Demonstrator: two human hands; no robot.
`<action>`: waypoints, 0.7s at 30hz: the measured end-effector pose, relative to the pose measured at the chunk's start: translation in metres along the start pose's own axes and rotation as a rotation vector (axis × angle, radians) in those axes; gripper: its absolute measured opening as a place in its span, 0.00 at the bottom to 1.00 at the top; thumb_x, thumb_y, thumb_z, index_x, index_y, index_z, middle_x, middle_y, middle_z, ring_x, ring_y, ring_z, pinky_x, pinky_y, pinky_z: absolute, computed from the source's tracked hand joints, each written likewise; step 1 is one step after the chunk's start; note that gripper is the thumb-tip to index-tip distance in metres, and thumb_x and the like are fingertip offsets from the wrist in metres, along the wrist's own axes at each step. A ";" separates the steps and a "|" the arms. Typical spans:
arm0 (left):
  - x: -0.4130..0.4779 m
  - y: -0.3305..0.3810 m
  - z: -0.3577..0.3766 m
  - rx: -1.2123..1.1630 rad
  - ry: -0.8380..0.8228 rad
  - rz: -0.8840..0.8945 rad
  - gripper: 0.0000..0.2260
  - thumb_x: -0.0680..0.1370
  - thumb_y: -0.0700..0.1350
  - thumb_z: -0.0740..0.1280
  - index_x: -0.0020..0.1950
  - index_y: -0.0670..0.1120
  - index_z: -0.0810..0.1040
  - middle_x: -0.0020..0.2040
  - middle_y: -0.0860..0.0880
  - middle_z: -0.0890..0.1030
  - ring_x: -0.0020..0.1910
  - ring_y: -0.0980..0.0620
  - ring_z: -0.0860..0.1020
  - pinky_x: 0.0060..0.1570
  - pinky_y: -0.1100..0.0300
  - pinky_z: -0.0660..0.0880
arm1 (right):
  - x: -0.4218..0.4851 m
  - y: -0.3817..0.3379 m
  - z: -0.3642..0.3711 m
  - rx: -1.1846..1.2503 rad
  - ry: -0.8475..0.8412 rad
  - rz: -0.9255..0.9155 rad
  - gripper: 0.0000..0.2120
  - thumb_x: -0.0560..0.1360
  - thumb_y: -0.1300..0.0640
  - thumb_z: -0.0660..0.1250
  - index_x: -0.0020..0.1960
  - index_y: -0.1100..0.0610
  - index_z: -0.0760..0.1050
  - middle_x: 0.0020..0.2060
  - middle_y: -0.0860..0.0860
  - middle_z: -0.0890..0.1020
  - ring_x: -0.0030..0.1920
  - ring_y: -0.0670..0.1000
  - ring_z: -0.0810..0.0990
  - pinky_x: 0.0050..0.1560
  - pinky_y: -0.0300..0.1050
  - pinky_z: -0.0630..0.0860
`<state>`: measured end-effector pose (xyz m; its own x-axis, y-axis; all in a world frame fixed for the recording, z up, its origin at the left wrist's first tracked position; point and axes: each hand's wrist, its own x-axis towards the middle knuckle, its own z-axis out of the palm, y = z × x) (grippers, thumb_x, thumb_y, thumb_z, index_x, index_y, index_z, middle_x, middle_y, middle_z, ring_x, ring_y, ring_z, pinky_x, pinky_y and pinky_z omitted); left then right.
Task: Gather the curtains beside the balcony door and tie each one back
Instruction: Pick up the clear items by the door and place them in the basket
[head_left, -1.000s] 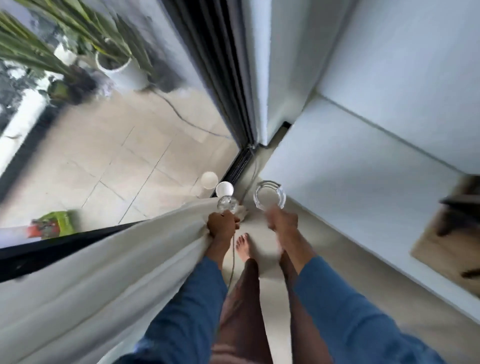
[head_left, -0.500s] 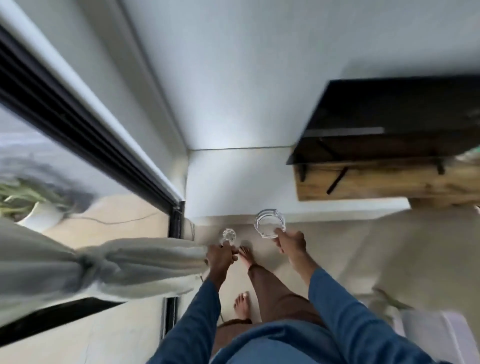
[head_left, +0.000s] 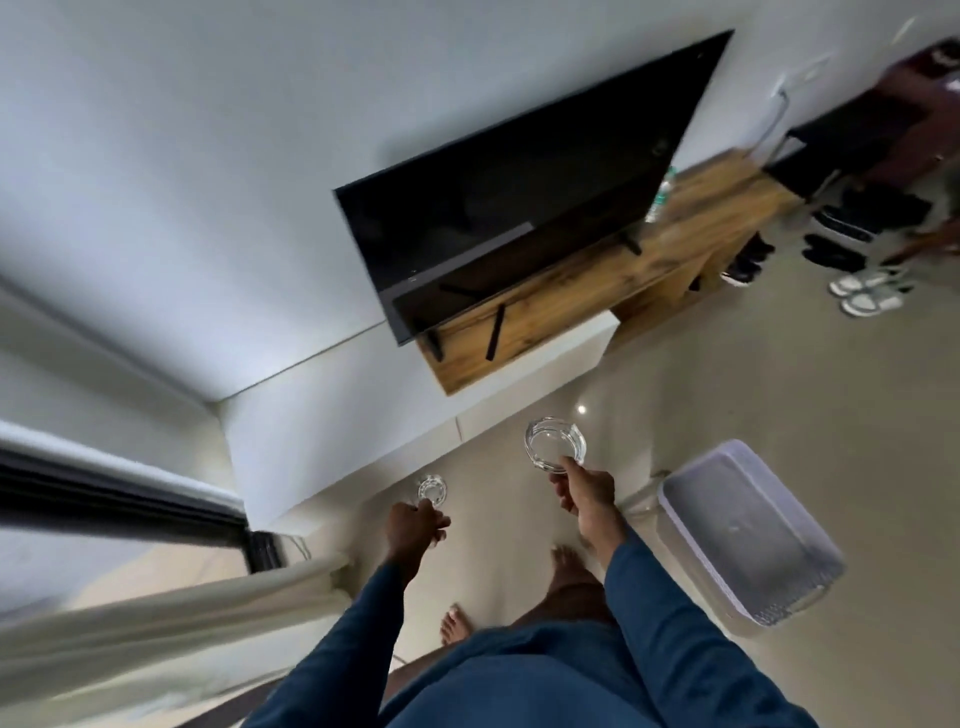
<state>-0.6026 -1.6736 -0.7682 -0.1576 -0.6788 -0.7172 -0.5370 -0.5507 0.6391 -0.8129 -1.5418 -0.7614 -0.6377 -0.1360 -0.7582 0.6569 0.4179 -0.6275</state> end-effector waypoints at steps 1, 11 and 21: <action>-0.001 0.008 0.017 0.037 -0.022 0.012 0.17 0.82 0.38 0.60 0.36 0.33 0.77 0.29 0.40 0.81 0.19 0.51 0.73 0.19 0.66 0.64 | 0.008 -0.003 -0.018 0.035 0.009 0.014 0.12 0.77 0.56 0.72 0.37 0.62 0.81 0.31 0.55 0.83 0.26 0.47 0.75 0.21 0.37 0.67; -0.029 0.070 0.272 0.371 -0.298 0.013 0.14 0.81 0.38 0.61 0.42 0.30 0.79 0.34 0.38 0.83 0.21 0.49 0.76 0.19 0.65 0.67 | 0.106 0.002 -0.222 0.226 0.222 0.128 0.12 0.77 0.58 0.72 0.41 0.67 0.82 0.31 0.58 0.81 0.25 0.49 0.73 0.22 0.38 0.68; -0.045 0.027 0.492 0.748 -0.478 0.016 0.13 0.79 0.40 0.60 0.38 0.37 0.77 0.34 0.45 0.81 0.25 0.56 0.80 0.23 0.70 0.71 | 0.226 0.059 -0.334 0.268 0.413 0.319 0.14 0.78 0.58 0.70 0.36 0.64 0.81 0.31 0.56 0.82 0.29 0.51 0.77 0.31 0.41 0.71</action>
<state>-1.0180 -1.4194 -0.8552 -0.4087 -0.3160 -0.8562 -0.9066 0.0321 0.4209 -1.0522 -1.2481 -0.9104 -0.4604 0.3428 -0.8189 0.8866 0.1316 -0.4434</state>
